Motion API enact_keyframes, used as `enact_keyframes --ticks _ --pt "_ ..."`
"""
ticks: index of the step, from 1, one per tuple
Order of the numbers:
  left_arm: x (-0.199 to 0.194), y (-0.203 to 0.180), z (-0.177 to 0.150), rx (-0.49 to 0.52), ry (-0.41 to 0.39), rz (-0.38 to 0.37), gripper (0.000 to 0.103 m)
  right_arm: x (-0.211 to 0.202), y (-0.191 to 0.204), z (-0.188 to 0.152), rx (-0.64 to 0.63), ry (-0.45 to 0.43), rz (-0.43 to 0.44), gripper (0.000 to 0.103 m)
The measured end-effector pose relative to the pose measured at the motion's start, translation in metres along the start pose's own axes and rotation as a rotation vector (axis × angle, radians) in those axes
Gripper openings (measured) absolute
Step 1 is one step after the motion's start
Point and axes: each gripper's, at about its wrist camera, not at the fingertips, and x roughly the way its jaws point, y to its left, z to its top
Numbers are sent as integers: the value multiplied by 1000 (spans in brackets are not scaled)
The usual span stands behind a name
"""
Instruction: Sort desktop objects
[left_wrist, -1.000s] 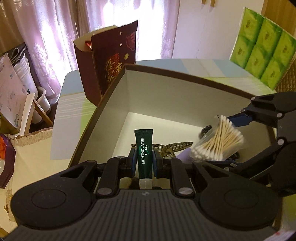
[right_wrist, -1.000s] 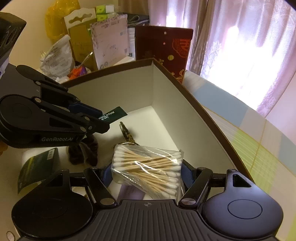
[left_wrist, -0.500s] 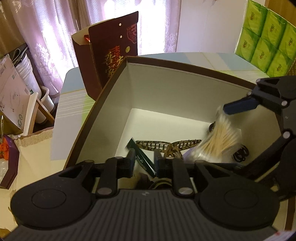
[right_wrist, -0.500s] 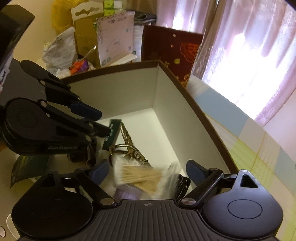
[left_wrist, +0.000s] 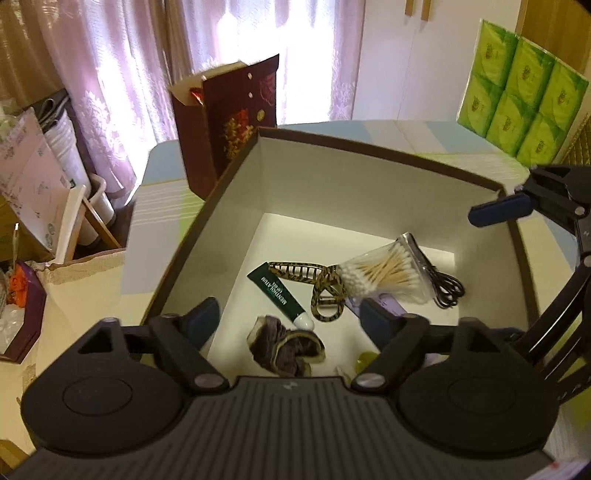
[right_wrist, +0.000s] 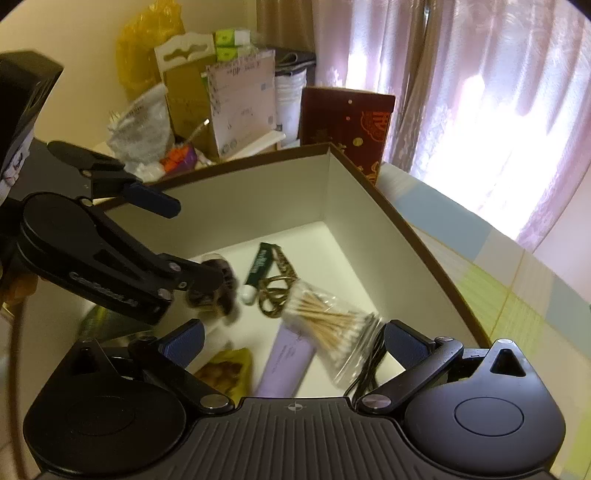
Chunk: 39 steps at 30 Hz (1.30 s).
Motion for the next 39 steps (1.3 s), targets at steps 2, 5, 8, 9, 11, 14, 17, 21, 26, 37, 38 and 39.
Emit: enact_keyframes --ticks 2,5,8,9,11,14,17,21,26,37,38,39 --pt "-14 -2 -4 -10 -20 8 88 -11 4 -4 12 -21 3 101" --pt "-36 -6 -8 -24 -50 26 93 -26 10 -9 31 -40 7 101" --pt "-57 -12 -12 -36 -81 34 98 -40 17 -14 43 -57 -2 101" --pt "-64 -14 -14 -36 -95 38 99 -45 19 -16 46 -61 -5 101" --pt "-79 -19 -17 -41 -121 47 102 -54 25 -20 50 -72 -13 101" --pt "-101 -26 -24 -54 -160 55 102 -68 33 -28 56 -98 -35 101" --pt "-121 -36 -34 -60 -199 91 102 -80 42 -37 54 -128 -63 101" --pt "-145 -54 -52 -28 -253 193 102 -95 49 -49 80 -153 -66 101" --pt "-169 -64 -73 -90 -250 200 102 -115 57 -64 110 -166 -41 101" --pt "-211 -96 -119 -247 -187 237 102 -158 74 -98 128 -172 18 101" --pt "-213 -101 -123 -256 -181 241 102 -161 75 -102 127 -170 20 101" --pt "-215 -105 -127 -263 -176 248 102 -163 76 -105 124 -168 20 101"
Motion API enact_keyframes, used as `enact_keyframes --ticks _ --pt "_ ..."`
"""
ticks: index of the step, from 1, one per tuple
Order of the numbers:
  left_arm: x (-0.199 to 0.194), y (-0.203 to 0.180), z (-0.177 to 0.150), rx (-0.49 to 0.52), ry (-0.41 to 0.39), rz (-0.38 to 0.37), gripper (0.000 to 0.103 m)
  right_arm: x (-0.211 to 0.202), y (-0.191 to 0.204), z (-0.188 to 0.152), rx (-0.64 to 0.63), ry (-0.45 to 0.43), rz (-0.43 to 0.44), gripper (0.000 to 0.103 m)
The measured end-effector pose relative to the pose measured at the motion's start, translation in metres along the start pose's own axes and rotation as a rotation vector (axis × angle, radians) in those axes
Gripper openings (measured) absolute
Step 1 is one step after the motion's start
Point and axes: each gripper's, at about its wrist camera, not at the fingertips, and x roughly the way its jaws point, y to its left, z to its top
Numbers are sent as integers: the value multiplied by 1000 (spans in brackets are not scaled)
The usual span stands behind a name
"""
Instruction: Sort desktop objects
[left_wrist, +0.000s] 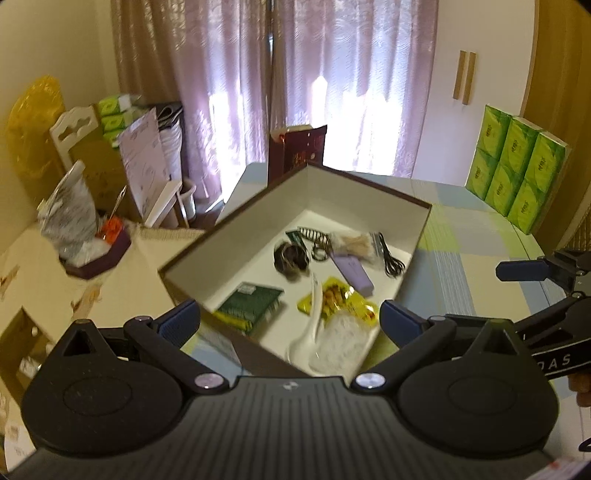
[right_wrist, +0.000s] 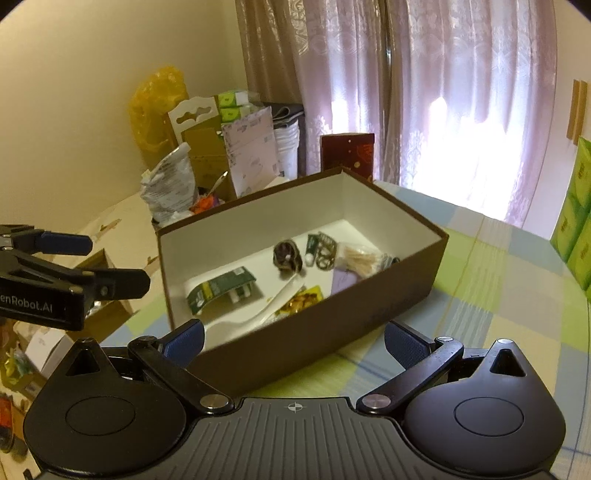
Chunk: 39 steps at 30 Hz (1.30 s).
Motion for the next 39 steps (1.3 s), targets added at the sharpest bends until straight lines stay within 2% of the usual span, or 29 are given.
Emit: enact_keyframes --ticks 8,19,39 --pt "-30 -27 -20 -16 24 54 102 -26 -5 -19 -24 0 3 101" --pt "-58 -65 -39 -36 29 81 102 -58 -16 -40 -63 -15 14 101" --pt "-72 -115 -70 -40 57 104 102 -92 -43 -81 -86 14 16 101"
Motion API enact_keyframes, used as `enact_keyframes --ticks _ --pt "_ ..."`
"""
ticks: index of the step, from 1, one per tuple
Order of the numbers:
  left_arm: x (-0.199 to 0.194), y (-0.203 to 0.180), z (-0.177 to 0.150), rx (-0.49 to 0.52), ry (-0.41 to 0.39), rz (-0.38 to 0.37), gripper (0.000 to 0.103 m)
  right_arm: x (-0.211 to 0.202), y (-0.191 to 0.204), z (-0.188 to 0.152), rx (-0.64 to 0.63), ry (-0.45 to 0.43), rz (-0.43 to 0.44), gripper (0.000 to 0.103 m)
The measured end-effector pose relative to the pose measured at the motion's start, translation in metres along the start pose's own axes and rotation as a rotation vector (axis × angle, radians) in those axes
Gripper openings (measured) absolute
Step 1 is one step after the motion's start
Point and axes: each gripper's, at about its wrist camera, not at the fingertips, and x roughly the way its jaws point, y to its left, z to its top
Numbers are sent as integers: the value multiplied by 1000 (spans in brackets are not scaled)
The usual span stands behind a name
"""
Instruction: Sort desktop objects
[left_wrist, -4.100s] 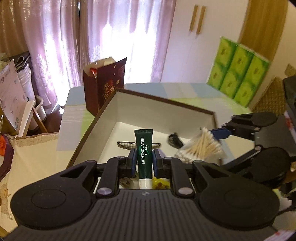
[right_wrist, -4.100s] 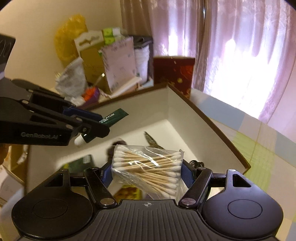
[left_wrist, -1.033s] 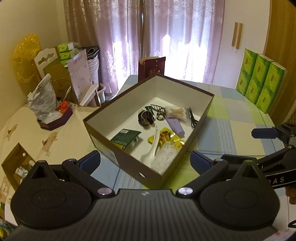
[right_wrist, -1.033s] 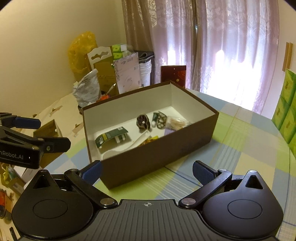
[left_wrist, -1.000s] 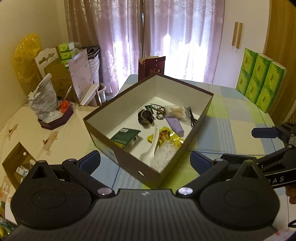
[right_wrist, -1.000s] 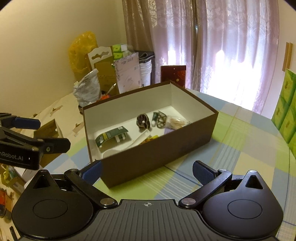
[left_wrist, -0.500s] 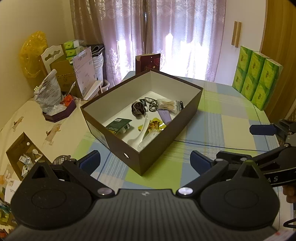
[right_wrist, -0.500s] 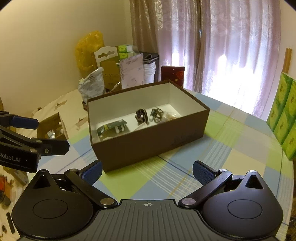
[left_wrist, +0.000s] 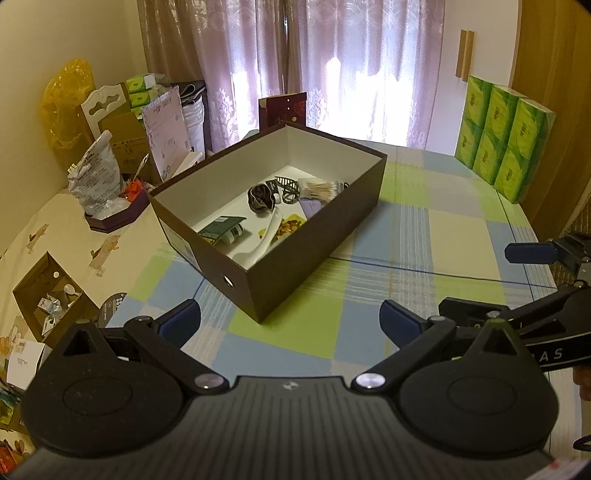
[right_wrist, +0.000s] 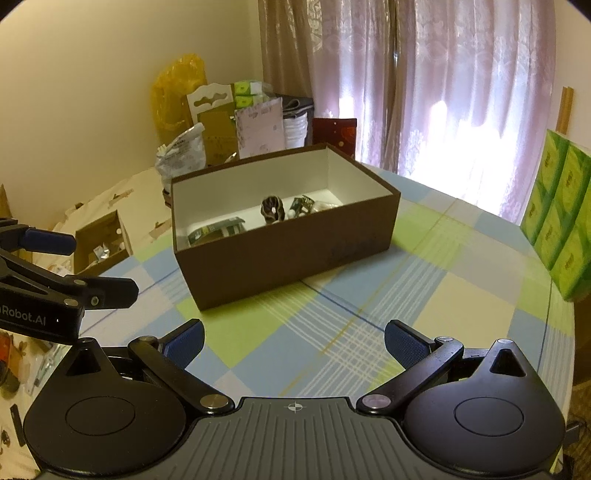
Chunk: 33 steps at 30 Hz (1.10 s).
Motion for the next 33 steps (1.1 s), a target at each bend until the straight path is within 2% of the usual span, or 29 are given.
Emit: enact_keyframes --ticks 33 --pt "2 -16 -24 3 46 30 102 -6 -11 -26 -15 32 -3 101"
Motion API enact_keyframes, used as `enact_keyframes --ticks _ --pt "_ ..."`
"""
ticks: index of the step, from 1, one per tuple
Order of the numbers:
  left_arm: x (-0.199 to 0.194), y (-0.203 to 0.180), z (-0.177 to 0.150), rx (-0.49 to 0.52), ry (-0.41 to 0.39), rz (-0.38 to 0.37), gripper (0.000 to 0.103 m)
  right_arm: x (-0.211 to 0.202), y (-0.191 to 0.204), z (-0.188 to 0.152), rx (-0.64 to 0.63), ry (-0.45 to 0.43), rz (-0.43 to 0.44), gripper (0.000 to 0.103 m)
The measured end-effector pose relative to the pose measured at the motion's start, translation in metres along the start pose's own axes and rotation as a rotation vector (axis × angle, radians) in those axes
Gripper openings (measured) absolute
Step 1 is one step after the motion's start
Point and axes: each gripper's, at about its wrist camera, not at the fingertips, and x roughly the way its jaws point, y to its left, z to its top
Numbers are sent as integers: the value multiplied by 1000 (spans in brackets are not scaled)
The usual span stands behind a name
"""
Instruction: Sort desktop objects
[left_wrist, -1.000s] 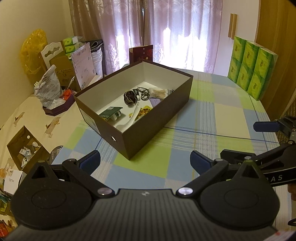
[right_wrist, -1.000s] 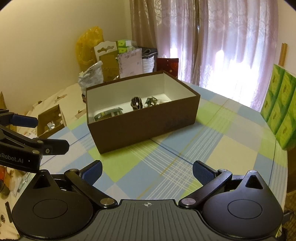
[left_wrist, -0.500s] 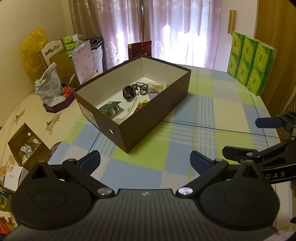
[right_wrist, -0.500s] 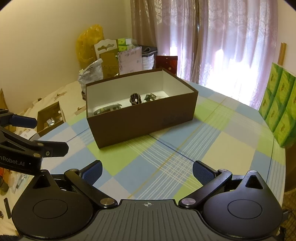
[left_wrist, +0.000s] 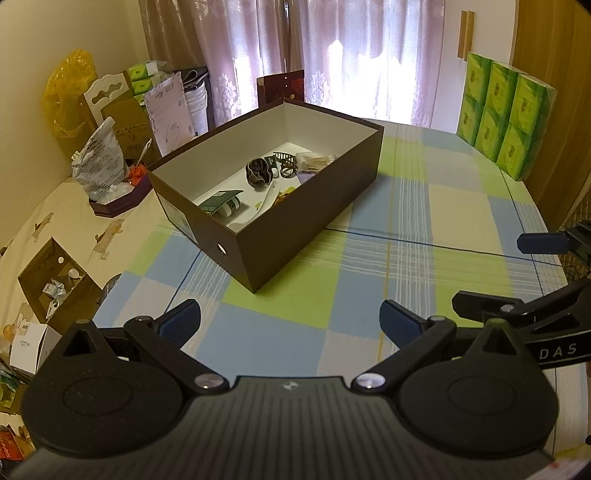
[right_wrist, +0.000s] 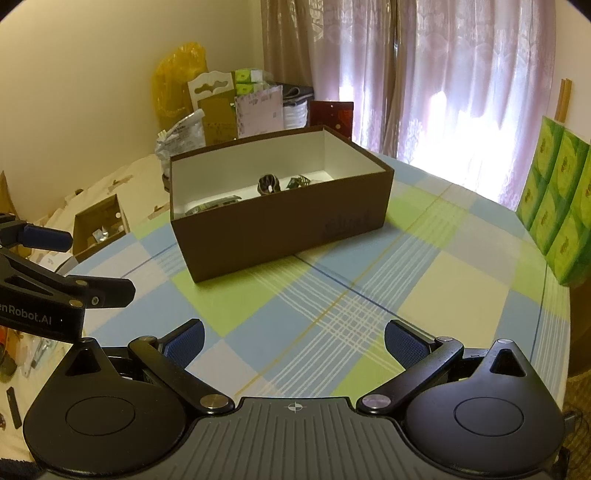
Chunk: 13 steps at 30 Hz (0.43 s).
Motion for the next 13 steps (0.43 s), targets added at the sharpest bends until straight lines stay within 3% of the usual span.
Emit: enact_keyframes --ticks 13 --pt "4 -3 1 1 -1 10 102 4 -6 -3 6 13 -4 101"
